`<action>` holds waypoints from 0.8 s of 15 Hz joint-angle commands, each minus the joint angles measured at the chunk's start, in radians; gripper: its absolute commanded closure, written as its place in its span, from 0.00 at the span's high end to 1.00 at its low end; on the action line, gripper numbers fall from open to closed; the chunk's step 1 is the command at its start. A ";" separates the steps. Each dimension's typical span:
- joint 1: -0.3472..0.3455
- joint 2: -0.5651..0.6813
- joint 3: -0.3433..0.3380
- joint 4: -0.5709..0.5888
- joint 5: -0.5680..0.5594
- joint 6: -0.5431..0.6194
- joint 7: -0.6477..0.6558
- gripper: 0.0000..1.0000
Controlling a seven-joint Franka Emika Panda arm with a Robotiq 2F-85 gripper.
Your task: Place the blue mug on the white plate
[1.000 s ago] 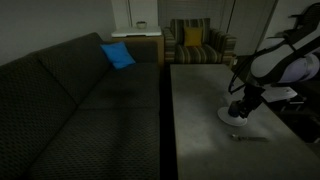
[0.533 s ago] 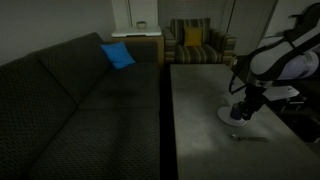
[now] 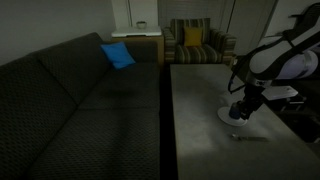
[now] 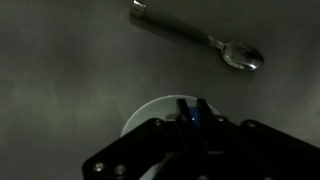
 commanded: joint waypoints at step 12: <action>-0.016 0.002 0.015 -0.055 0.082 0.122 0.004 0.03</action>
